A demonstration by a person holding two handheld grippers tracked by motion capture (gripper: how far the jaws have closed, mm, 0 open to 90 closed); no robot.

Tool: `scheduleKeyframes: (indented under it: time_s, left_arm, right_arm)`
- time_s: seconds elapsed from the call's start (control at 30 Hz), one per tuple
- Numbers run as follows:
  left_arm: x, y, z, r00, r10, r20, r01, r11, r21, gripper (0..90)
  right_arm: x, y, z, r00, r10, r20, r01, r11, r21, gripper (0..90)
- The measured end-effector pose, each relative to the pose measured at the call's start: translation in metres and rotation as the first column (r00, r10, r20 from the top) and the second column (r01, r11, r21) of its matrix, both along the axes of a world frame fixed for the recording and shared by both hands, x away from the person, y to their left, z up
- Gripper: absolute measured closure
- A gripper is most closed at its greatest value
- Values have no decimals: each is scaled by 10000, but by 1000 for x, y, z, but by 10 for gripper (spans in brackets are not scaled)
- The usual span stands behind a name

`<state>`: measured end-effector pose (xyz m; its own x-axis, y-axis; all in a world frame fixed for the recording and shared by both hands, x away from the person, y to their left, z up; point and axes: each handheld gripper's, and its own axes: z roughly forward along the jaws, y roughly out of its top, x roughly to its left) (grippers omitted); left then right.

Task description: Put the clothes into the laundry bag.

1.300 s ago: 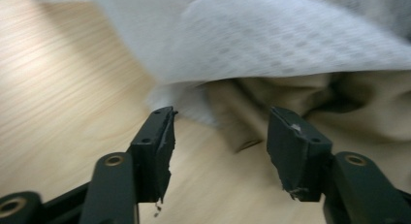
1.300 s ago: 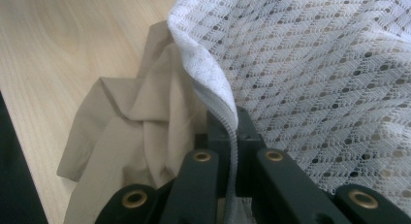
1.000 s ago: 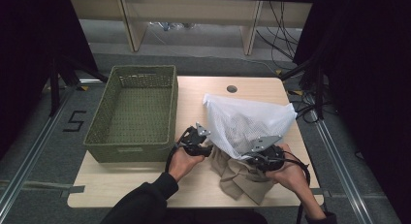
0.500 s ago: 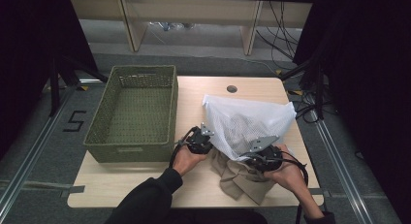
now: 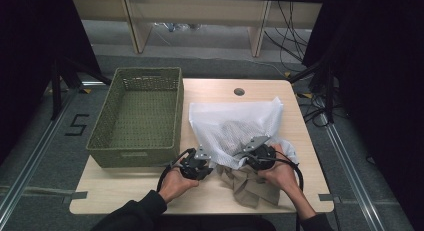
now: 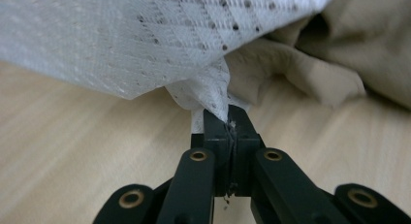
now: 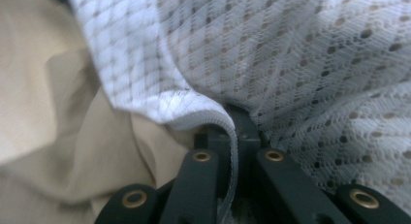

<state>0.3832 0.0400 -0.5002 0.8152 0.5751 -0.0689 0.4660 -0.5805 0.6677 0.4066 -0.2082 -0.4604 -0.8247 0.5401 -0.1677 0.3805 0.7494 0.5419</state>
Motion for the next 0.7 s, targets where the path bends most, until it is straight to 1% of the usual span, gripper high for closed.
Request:
scheduleKeyframes:
  time_s: [0.03,0.07,0.1,0.13,0.17,0.2,0.23,0.27,0.3,0.33,0.37,0.4,0.47,0.5,0.53,0.57,0.6,0.63,0.67,0.7]
  left_arm:
    - [-1,2,-1,9999,-151,54,151,9998,120,886]
    - [-4,2,-2,9999,-126,-13,126,9999,-39,887]
    - [-7,3,-3,9999,-128,-101,128,9999,35,888]
    - [-10,4,-4,9998,-114,-177,113,9999,-66,888]
    - [-11,6,-2,9995,-316,-61,316,9994,105,888]
    - [-16,7,-3,9991,-367,-193,366,9993,-44,889]
    - [-21,8,-3,9992,-360,-189,360,9994,-14,890]
    - [-25,11,-2,9992,-394,68,392,9989,274,890]
    - [-30,11,-3,9991,-423,-42,424,9990,129,890]
    - [-40,12,-2,9993,373,-91,-371,9991,182,890]
    - [-43,14,-2,9999,26,-121,-25,10000,78,890]
    - [-40,17,-2,9982,-591,-105,591,9982,62,891]
    - [-42,21,1,9985,-459,-302,449,9984,-350,891]
    - [-44,23,4,9985,-479,-260,468,9981,-403,891]
    - [-45,25,8,9987,-492,-136,485,9977,-478,890]
    - [-46,27,11,9989,-468,-13,467,9979,-447,890]
    - [-43,33,15,9992,-320,223,327,9989,-346,890]
    - [-40,37,16,9996,-251,149,258,9982,-548,890]
    - [-38,42,15,10000,67,3,-66,9976,-696,890]
    - [-34,49,14,9994,352,45,-349,9979,-549,890]
  right_arm:
    - [3,2,-1,9999,-145,93,145,9999,22,899]
    - [7,6,-2,9997,-223,120,222,9997,86,900]
    - [11,7,-1,9997,-250,-6,250,9996,91,900]
    - [14,9,-2,9996,-267,30,267,9996,123,900]
    - [19,12,-4,9994,-282,185,280,9995,142,900]
    - [22,13,-3,9994,-347,-7,347,9993,156,900]
    - [27,16,-5,9990,-424,148,421,9989,188,900]
    - [31,18,-5,9987,-510,77,509,9986,154,900]
    - [35,20,-5,9979,-621,176,618,9980,146,900]
    - [39,21,-6,9972,-719,184,715,9972,222,900]
    - [44,23,-6,9964,-826,179,820,9961,325,900]
    - [48,24,-6,9955,-936,134,929,9947,444,900]
    - [56,26,-6,9940,-1082,185,1067,9920,668,900]
    - [59,27,-5,9931,-1164,149,1152,9913,631,900]
    - [63,28,-6,9922,-1226,222,1209,9903,682,900]
    - [66,29,-6,9919,-1244,262,1222,9899,712,900]
    - [67,30,-6,9906,-1356,174,1338,9880,766,900]
    - [68,30,-7,9915,-1279,252,1257,9892,747,900]
    - [67,31,-6,9917,-1259,255,1238,9896,727,900]
    - [66,30,-5,9917,-1245,329,1222,9903,662,900]
